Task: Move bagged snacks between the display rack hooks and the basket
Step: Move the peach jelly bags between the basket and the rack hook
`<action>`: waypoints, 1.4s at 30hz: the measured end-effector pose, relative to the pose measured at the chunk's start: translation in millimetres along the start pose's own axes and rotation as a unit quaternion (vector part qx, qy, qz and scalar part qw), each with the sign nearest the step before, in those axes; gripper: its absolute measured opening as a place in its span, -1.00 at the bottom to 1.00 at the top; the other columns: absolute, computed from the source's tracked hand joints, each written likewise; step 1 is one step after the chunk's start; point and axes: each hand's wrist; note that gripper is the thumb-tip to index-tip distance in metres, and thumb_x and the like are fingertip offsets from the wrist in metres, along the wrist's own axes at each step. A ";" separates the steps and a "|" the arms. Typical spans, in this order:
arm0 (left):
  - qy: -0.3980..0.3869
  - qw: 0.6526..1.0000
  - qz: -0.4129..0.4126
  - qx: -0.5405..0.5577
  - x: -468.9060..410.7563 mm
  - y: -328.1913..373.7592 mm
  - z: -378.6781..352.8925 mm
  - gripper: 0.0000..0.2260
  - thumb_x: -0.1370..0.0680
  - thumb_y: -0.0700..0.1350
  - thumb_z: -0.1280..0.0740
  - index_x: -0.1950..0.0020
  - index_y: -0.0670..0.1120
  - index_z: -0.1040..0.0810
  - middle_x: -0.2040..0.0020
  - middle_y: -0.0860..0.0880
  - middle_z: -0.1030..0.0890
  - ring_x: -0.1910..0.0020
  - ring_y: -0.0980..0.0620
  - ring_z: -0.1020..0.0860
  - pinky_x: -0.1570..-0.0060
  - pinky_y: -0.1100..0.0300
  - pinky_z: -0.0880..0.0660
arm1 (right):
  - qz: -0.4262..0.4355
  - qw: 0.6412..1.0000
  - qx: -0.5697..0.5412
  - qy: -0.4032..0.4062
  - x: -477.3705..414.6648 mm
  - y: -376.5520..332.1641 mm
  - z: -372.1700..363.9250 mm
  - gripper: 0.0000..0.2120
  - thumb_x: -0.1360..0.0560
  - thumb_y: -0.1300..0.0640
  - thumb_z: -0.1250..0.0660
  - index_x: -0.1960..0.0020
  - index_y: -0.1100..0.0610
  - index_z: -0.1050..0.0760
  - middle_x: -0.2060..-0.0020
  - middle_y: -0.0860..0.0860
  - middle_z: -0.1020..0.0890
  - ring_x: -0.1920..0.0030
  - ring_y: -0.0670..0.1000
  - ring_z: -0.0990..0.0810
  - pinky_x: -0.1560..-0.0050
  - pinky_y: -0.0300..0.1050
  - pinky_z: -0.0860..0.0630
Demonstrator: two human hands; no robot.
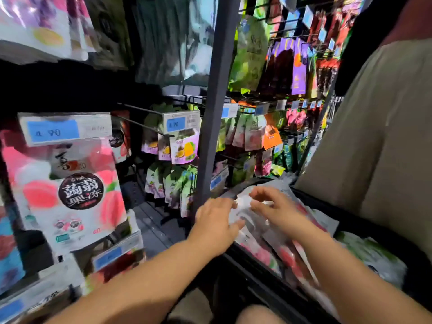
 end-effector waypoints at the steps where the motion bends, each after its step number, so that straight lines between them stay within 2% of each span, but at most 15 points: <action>1: -0.016 1.000 -0.006 0.010 -1.7 5.2 -13.6 -0.66 -0.57 0.15 -0.28 -0.30 0.05 -0.42 -0.24 0.09 -0.46 -0.32 0.04 -0.30 -0.26 0.16 -0.18 | -0.019 1.000 0.020 0.009 8.6 12.2 15.7 -0.78 -0.55 0.17 -0.38 0.07 -0.17 -0.49 0.02 -0.10 -0.59 0.00 -0.10 -0.58 -0.04 -0.20 -0.49; 4: -0.069 0.997 -0.035 0.010 0.9 4.3 -47.7 -0.75 -0.55 0.17 -0.29 -0.15 0.10 -0.53 -0.05 0.20 -0.46 -0.24 0.06 -0.37 -0.20 0.18 -0.21 | -0.092 0.992 0.083 0.020 31.6 49.9 59.5 -0.80 -0.50 0.17 -0.45 0.05 -0.10 -0.52 0.02 -0.03 -0.61 0.10 -0.08 -0.56 0.04 -0.23 -0.42; 6: -0.067 0.995 -0.078 -0.011 6.4 -3.0 -63.2 -0.78 -0.55 0.19 -0.25 -0.05 0.12 -0.58 0.03 0.22 -0.44 -0.19 0.06 -0.40 -0.19 0.16 -0.25 | -0.143 0.984 0.105 0.015 47.3 70.7 82.3 -0.77 -0.43 0.20 -0.52 0.01 0.01 -0.53 0.03 -0.01 -0.59 0.04 -0.04 -0.54 0.07 -0.30 -0.39; 9: -0.039 0.993 -0.114 -0.010 10.8 -9.9 -69.2 -0.67 -0.53 0.26 -0.11 0.00 0.14 -0.58 0.04 0.23 -0.49 -0.10 0.11 -0.41 -0.10 0.15 -0.28 | -0.218 0.970 0.102 0.021 66.8 96.9 93.6 -0.66 -0.38 0.13 -0.57 -0.08 0.03 -0.51 0.00 -0.01 -0.60 -0.04 0.02 -0.56 -0.02 -0.24 -0.46; 11: -0.041 0.991 -0.131 -0.001 11.2 -13.2 -69.3 -0.64 -0.53 0.28 -0.07 -0.02 0.16 -0.58 0.03 0.22 -0.51 -0.09 0.12 -0.42 -0.13 0.10 -0.34 | -0.261 0.959 0.109 0.011 72.3 109.7 90.1 -0.58 -0.38 0.00 -0.56 -0.14 0.00 -0.46 -0.04 -0.03 -0.59 -0.07 0.02 -0.56 -0.03 -0.14 -0.43; 16: -0.063 0.987 -0.146 -0.001 11.7 -22.2 -73.1 -0.61 -0.54 0.30 -0.06 -0.11 0.17 -0.58 -0.09 0.26 -0.51 -0.18 0.13 -0.42 -0.25 -0.01 -0.34 | -0.309 0.942 0.130 -0.014 70.5 111.7 82.9 -0.47 -0.41 -0.18 -0.49 -0.24 0.01 -0.40 -0.06 -0.07 -0.54 -0.06 -0.01 -0.52 0.00 -0.15 -0.38; 19: -0.054 0.988 -0.145 -0.005 12.0 -19.9 -73.5 -0.55 -0.51 0.32 -0.04 -0.12 0.14 -0.60 -0.12 0.23 -0.53 -0.20 0.13 -0.40 -0.26 0.05 -0.31 | -0.322 0.936 0.143 -0.010 72.2 111.2 82.1 -0.31 -0.39 -0.25 -0.47 -0.37 0.05 -0.37 -0.22 -0.01 -0.52 -0.13 0.01 -0.50 -0.05 -0.16 -0.36; 23: -0.037 0.987 -0.153 0.004 14.6 -16.7 -71.9 -0.56 -0.51 0.29 -0.07 -0.09 0.11 -0.62 -0.10 0.21 -0.55 -0.16 0.14 -0.39 -0.17 0.11 -0.29 | -0.340 0.932 0.126 -0.011 72.8 107.1 79.9 -0.09 -0.37 -0.29 -0.46 -0.54 0.05 -0.16 -0.43 0.04 -0.39 -0.34 0.12 -0.43 -0.09 -0.14 -0.31; 25: -0.045 0.987 -0.153 0.008 15.4 -18.2 -71.2 -0.57 -0.51 0.29 -0.08 -0.10 0.11 -0.62 -0.11 0.21 -0.54 -0.18 0.12 -0.40 -0.20 0.07 -0.31 | -0.350 0.932 0.095 0.015 72.5 105.4 79.1 -0.08 -0.33 -0.25 -0.52 -0.50 0.03 -0.15 -0.36 0.08 -0.41 -0.27 0.14 -0.47 -0.06 -0.11 -0.36; 29: -0.049 0.985 -0.163 0.009 16.9 -21.5 -70.2 -0.59 -0.52 0.27 -0.11 -0.11 0.10 -0.63 -0.13 0.16 -0.57 -0.19 0.06 -0.47 -0.24 0.03 -0.36 | -0.329 0.940 -0.001 0.088 74.1 102.8 80.9 -0.39 -0.34 0.01 -0.60 -0.24 -0.03 -0.33 -0.02 0.00 -0.49 0.15 -0.05 -0.54 0.26 -0.16 -0.40; 32: -0.054 0.984 -0.167 0.010 17.5 -22.1 -69.7 -0.59 -0.53 0.26 -0.12 -0.11 0.09 -0.63 -0.14 0.15 -0.58 -0.19 0.06 -0.47 -0.26 0.02 -0.36 | -0.315 0.930 -0.167 0.089 75.1 109.2 83.3 -0.74 -0.41 0.28 -0.50 -0.01 0.05 -0.53 0.09 0.13 -0.59 0.25 0.09 -0.60 0.27 -0.11 -0.53; 34: -0.051 0.984 -0.168 0.014 17.8 -22.6 -69.6 -0.59 -0.53 0.27 -0.12 -0.11 0.09 -0.63 -0.14 0.14 -0.58 -0.20 0.06 -0.47 -0.26 0.03 -0.36 | -0.301 0.914 -0.258 0.079 76.6 111.6 85.1 -0.82 -0.44 0.36 -0.42 0.11 0.10 -0.55 0.18 0.14 -0.61 0.35 0.05 -0.60 0.36 -0.15 -0.54; 38: -0.046 0.984 -0.169 0.013 17.7 -23.4 -70.1 -0.57 -0.52 0.27 -0.12 -0.11 0.08 -0.64 -0.15 0.14 -0.58 -0.20 0.08 -0.45 -0.26 0.08 -0.32 | -0.258 0.895 -0.352 0.090 78.4 104.5 89.1 -0.90 -0.44 0.34 -0.38 0.07 0.23 -0.54 0.28 0.10 -0.63 0.43 -0.04 -0.61 0.47 -0.25 -0.53; 40: -0.047 0.984 -0.172 0.011 17.8 -23.7 -70.3 -0.56 -0.52 0.28 -0.11 -0.12 0.08 -0.64 -0.15 0.14 -0.58 -0.21 0.10 -0.43 -0.25 0.12 -0.28 | -0.210 0.895 -0.381 0.098 78.0 105.4 93.0 -0.78 -0.34 0.19 -0.44 0.06 0.27 -0.56 0.24 0.12 -0.66 0.35 0.00 -0.63 0.41 -0.21 -0.58; 42: -0.047 0.984 -0.171 0.012 17.7 -23.7 -70.2 -0.55 -0.52 0.29 -0.10 -0.12 0.08 -0.64 -0.16 0.15 -0.57 -0.21 0.13 -0.41 -0.25 0.14 -0.27 | -0.174 0.907 -0.374 0.087 77.0 107.5 93.0 -0.49 -0.19 -0.10 -0.61 0.06 0.23 -0.61 0.18 0.12 -0.70 0.23 0.05 -0.67 0.29 -0.14 -0.64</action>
Point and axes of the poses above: each hand's wrist, its own x-axis away from the middle knuckle, its own z-axis out of the back of the hand, y = z × x
